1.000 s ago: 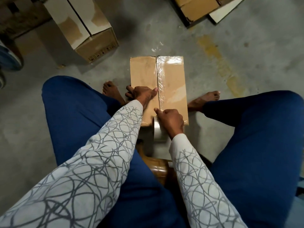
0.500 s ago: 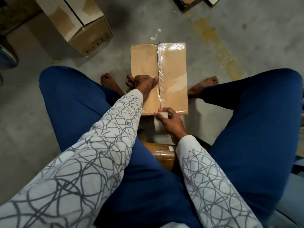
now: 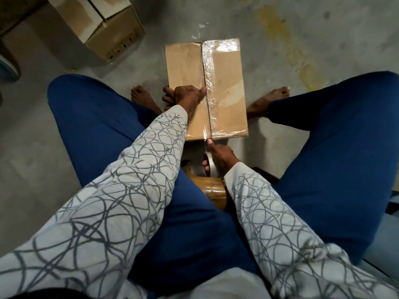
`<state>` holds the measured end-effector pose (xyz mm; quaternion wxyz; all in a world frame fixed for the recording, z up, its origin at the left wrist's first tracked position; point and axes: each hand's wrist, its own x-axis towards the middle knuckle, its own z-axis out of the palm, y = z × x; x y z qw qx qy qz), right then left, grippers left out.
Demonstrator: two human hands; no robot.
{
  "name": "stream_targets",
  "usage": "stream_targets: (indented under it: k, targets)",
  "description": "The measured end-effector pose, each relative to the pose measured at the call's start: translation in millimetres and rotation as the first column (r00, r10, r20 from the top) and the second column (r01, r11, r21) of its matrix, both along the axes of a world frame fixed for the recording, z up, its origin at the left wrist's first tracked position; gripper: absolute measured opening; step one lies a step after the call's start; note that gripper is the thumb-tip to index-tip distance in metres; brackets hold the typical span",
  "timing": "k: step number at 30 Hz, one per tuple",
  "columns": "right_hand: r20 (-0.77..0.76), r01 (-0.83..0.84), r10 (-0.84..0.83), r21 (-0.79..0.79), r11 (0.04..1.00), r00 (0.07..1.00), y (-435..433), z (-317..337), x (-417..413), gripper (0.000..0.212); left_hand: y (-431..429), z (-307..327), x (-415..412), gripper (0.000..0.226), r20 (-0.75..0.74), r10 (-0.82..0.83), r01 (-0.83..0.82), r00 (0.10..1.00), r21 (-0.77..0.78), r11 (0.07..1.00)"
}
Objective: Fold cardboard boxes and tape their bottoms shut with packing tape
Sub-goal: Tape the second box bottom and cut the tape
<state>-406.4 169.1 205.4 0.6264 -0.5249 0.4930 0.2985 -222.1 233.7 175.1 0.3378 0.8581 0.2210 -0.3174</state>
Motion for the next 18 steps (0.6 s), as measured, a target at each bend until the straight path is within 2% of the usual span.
stream_targets:
  k: [2, 3, 5, 8, 11, 12, 13, 14, 15, 16, 17, 18]
  targets:
    - [0.018, -0.027, 0.028, -0.05, 0.998, 0.999, 2, -9, 3, 0.053, 1, -1, -2, 0.03, 0.071, 0.047, -0.043, 0.996, -0.049, 0.998]
    - [0.014, -0.069, 0.07, -0.078, 0.995, 0.997, 2, -14, 4, 0.052, 2, -2, -4, 0.032, 0.103, 0.084, -0.077, 0.991, -0.072, 0.994]
    - [-0.008, -0.183, 0.183, -0.138, 0.973, 0.983, 0, -29, 3, 0.059, 3, -34, -6, 0.043, 0.115, 0.154, -0.143, 0.981, -0.1, 0.985]
    - [-0.013, -0.21, 0.211, -0.185, 0.96, 0.977, -7, -88, -11, 0.091, 4, -108, -8, 0.072, 0.198, 0.275, -0.232, 0.941, -0.217, 0.948]
    - [-0.009, -0.195, 0.197, -0.171, 0.966, 0.98, -10, -129, -20, 0.093, 16, -88, -13, 0.057, 0.236, 0.236, -0.18, 0.943, -0.237, 0.955]
    - [-0.015, -0.168, 0.168, -0.18, 0.969, 0.986, -11, -125, -19, 0.093, 20, -77, -7, 0.064, 0.252, 0.261, -0.202, 0.932, -0.238, 0.95]
    - [-0.01, -0.141, 0.141, -0.153, 0.978, 0.99, -10, -114, -17, 0.093, 18, -42, -4, 0.086, 0.259, 0.278, -0.204, 0.925, -0.278, 0.938]
    - [0.003, -0.133, 0.134, -0.116, 0.984, 0.991, -9, -114, -17, 0.09, 19, -28, -2, 0.106, 0.259, 0.299, -0.217, 0.918, -0.304, 0.928]
    - [0.019, -0.127, 0.13, -0.12, 0.985, 0.991, -7, -88, -11, 0.08, 19, -14, -1, 0.115, 0.243, 0.289, -0.207, 0.926, -0.312, 0.927]
    - [0.02, -0.105, 0.109, -0.123, 0.987, 0.994, -3, -56, -3, 0.067, 18, -8, -2, 0.115, 0.2, 0.252, -0.19, 0.947, -0.283, 0.94]
    - [0.004, -0.103, 0.105, -0.131, 0.986, 0.994, -2, -48, 1, 0.057, 20, -27, 3, 0.114, 0.186, 0.285, -0.229, 0.94, -0.275, 0.934]
    - [0.004, -0.113, 0.115, -0.15, 0.982, 0.993, -3, -42, 3, 0.052, 21, -19, 4, 0.118, 0.15, 0.334, -0.275, 0.93, -0.317, 0.908]
